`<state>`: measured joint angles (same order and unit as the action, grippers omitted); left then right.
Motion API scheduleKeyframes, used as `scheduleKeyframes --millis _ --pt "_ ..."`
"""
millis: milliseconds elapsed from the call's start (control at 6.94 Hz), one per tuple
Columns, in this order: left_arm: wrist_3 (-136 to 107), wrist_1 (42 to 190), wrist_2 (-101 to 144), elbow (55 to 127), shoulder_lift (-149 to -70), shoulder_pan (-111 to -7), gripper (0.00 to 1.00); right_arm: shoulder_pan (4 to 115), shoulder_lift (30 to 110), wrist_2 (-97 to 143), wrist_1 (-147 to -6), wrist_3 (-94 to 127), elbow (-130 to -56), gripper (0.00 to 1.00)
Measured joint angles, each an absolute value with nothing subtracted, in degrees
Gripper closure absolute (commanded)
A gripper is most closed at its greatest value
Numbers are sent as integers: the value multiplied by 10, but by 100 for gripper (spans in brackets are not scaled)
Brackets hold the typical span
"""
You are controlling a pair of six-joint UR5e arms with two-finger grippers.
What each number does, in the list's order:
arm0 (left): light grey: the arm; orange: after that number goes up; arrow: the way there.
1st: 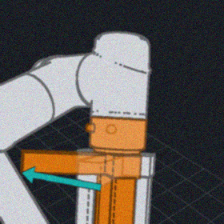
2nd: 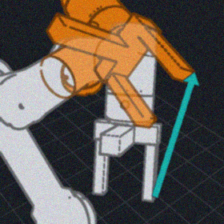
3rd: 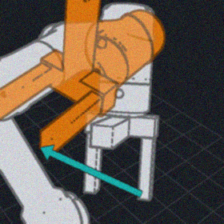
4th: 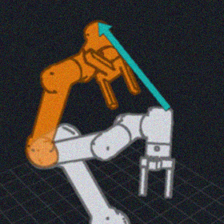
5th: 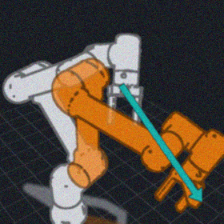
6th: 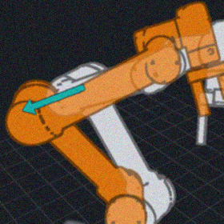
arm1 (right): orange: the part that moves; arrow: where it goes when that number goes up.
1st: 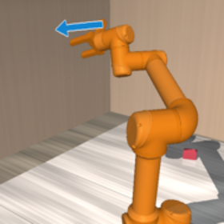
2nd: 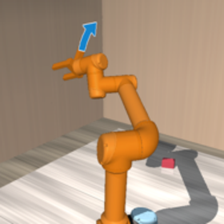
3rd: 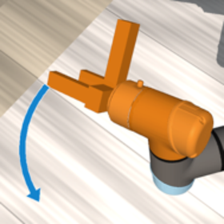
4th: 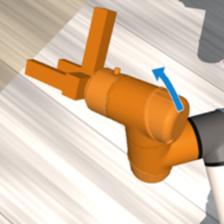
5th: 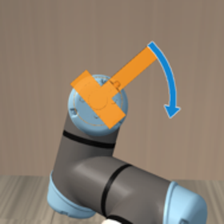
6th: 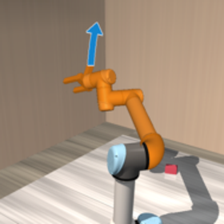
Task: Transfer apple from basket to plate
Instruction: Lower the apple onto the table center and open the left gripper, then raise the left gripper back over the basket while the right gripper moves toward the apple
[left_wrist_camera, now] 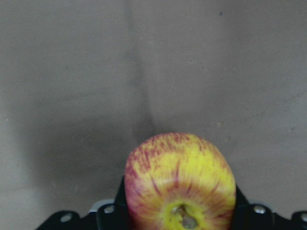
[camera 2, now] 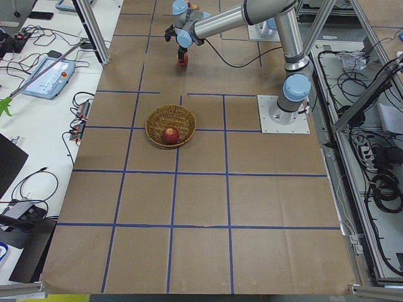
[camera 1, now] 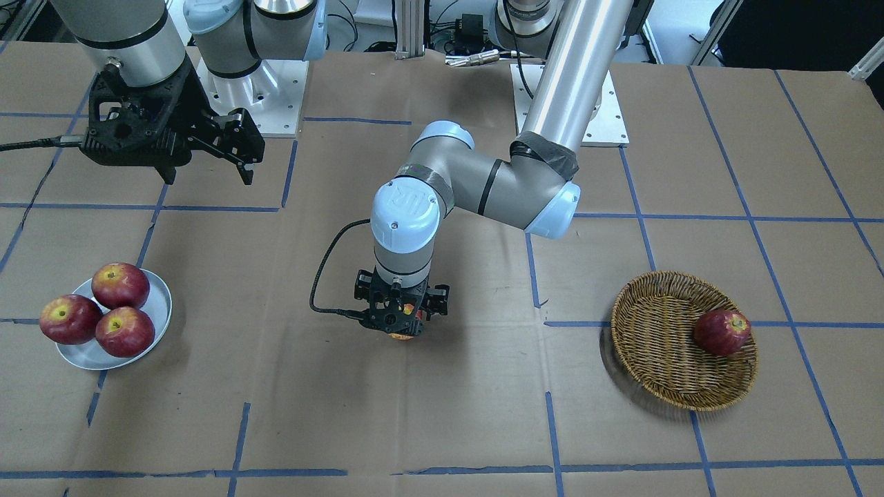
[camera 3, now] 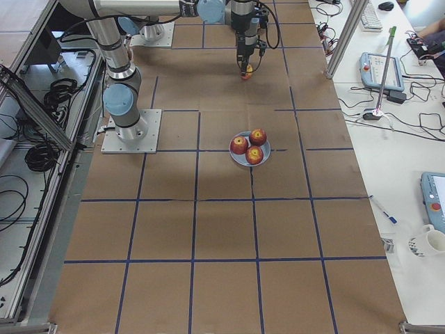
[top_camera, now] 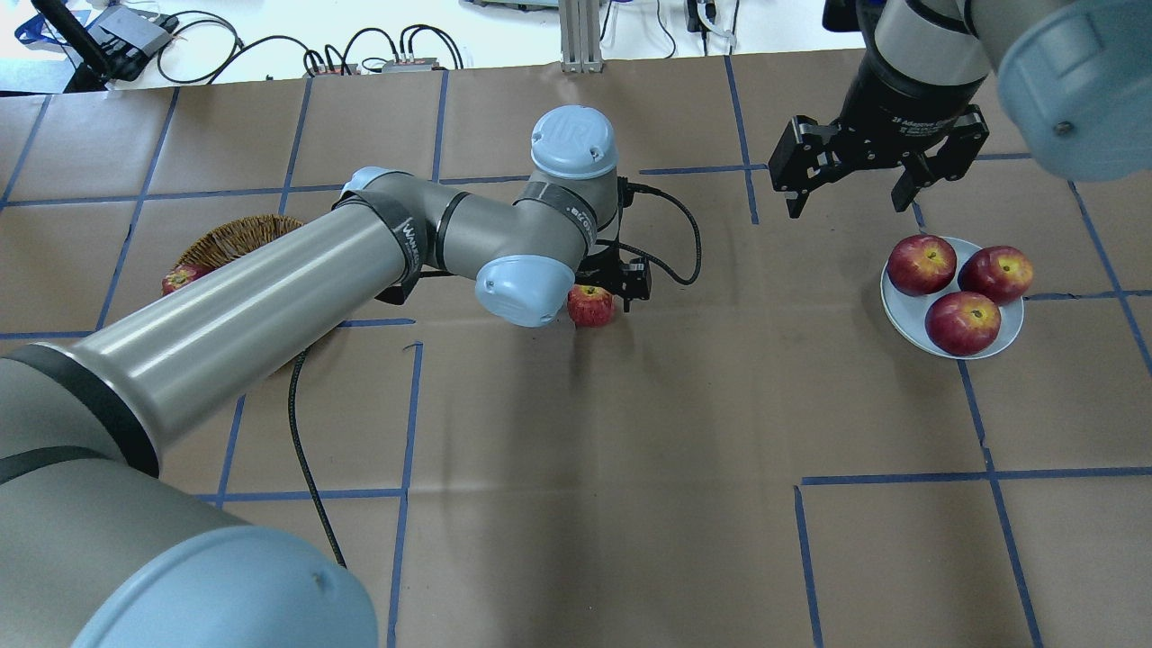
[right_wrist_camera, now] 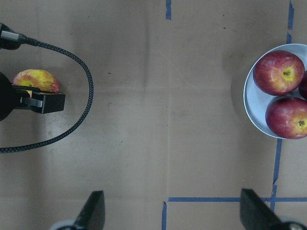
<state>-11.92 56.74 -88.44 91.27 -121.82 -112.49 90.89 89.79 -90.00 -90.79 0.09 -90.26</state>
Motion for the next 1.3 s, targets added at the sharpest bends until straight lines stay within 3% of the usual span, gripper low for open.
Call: scheduleKeyframes --millis 288,1297 --pt "-106 602 -889 905 -1172 -1111 1 909 898 -900 -908 1 -903 0" --pt "-23 882 -906 928 -873 -968 1 928 879 -897 -919 17 -899 0"
